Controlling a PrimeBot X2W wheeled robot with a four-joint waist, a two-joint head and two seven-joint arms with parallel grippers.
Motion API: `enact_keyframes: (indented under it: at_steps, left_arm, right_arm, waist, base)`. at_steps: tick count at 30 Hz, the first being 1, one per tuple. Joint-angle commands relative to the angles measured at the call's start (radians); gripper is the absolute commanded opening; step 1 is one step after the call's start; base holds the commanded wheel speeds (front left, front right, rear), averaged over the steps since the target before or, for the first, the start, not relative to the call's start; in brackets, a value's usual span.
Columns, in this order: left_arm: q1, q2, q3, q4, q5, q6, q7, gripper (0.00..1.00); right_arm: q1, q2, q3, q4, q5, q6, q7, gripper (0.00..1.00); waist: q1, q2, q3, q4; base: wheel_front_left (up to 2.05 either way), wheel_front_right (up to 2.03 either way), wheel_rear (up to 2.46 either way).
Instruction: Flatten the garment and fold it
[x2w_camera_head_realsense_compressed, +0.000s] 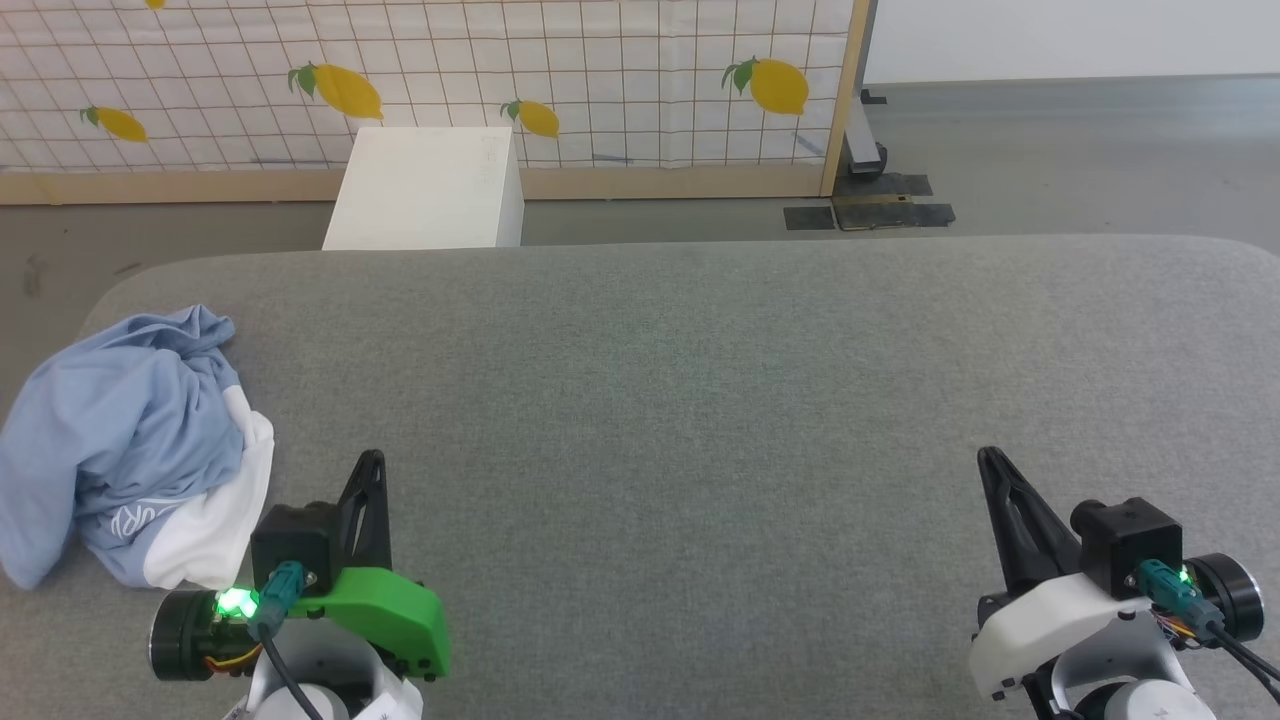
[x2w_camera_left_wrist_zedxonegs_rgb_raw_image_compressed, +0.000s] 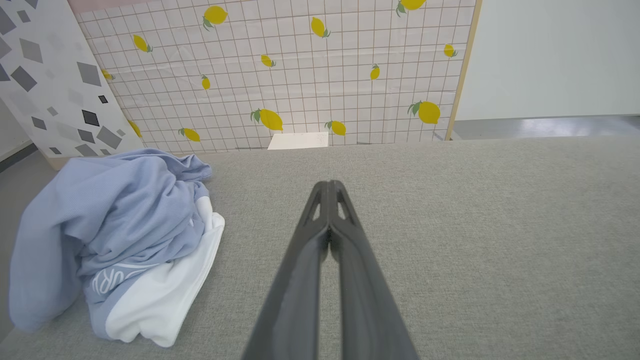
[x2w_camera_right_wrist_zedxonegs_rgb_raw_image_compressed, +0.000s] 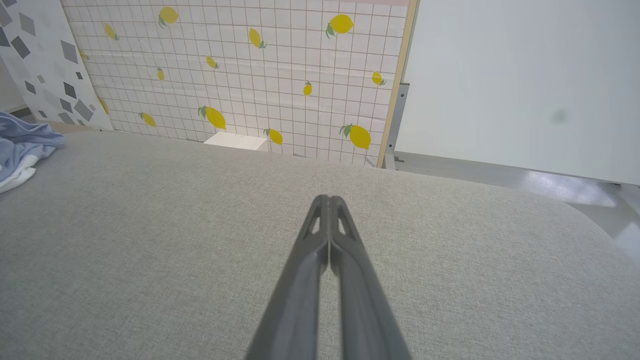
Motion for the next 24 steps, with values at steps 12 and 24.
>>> enact_keyframes:
  at_steps: [12,24]
  left_arm:
    - [0.015,-0.004,0.003,-0.003,0.013,0.006,0.001,0.0]
    - [0.015,-0.004,0.003,-0.003,0.013,0.006,0.001,0.0]
  right_arm:
    - [-0.018,0.002,0.001,-0.005,-0.003,-0.002,0.0,0.0]
    - [-0.018,0.002,0.001,-0.005,-0.003,-0.002,0.0,0.0]
  waist:
    - [0.0,0.0,0.0,0.0]
    - [0.0,0.0,0.0,0.0]
  base:
    - [0.0,0.0,0.0]
    - [0.0,0.0,0.0]
